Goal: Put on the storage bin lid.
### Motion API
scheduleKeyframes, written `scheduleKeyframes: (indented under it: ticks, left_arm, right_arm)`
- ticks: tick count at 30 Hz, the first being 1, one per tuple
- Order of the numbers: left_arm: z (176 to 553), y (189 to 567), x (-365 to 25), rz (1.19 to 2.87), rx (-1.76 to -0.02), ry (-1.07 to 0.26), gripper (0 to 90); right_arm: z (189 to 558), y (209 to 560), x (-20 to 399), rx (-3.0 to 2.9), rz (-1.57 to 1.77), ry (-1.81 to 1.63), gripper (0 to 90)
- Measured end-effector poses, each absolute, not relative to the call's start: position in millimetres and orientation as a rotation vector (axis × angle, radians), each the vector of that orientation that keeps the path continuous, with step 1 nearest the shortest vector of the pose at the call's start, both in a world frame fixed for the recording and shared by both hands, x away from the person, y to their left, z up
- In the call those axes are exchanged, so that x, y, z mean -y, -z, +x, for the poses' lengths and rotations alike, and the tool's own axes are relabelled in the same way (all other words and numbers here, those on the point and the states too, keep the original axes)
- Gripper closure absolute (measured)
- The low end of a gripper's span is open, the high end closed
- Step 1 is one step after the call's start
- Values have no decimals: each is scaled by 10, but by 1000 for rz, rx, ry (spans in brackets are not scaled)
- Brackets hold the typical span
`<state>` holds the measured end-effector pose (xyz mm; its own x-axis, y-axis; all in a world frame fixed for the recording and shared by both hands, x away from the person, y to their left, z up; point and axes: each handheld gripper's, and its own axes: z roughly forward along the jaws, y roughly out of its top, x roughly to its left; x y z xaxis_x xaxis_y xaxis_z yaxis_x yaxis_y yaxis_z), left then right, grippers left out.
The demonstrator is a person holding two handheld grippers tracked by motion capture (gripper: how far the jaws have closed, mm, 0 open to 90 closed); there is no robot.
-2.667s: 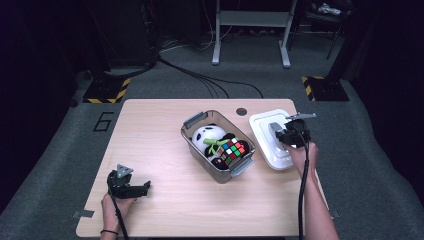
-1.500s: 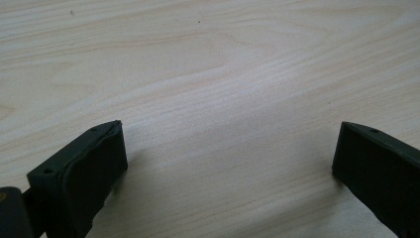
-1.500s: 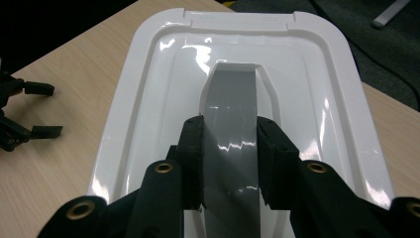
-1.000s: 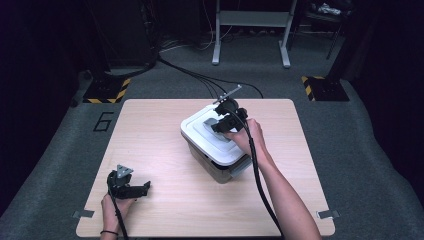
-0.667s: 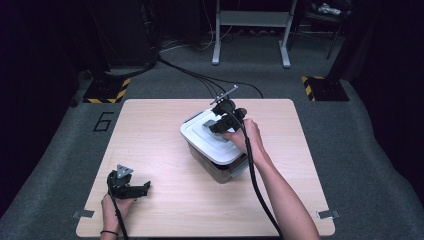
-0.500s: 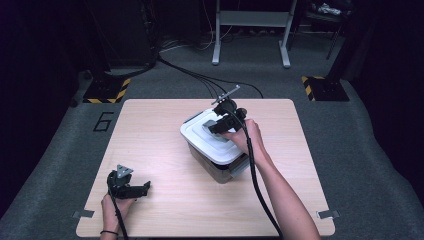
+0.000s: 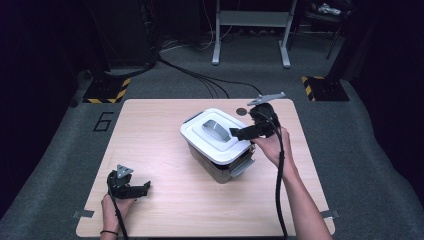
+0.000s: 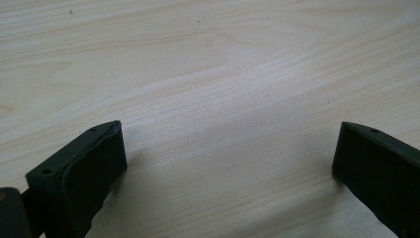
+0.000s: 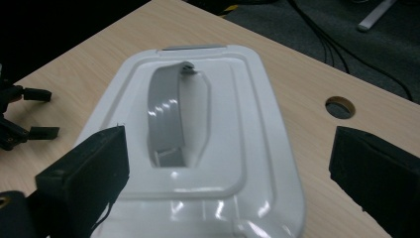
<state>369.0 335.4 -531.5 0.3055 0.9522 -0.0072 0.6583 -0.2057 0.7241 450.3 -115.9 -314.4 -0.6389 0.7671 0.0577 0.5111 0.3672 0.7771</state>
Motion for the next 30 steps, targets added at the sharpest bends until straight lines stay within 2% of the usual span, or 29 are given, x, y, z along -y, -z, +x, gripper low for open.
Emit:
scheduleKeyframes:
  ticks: [6, 14, 24, 30]
  left_arm:
    - [3692, 5315, -3354, 1950, -1425, -603, 1]
    - [3692, 5315, -3354, 1950, -1425, -604, 1]
    - [3690, 5316, -3350, 1951, -1419, -598, 0]
    - [3691, 5316, -3350, 1952, -1418, -597, 0]
  right_arm:
    - [4221, 3366, 1598, -2199, 1190, -1179, 0]
    - [3944, 4012, 2023, -2153, 1306, -1116, 0]
    - [3798, 4946, 2249, -2144, 1465, -1040, 0]
    - [3745, 5198, 2303, -2089, 1513, -1017, 0]
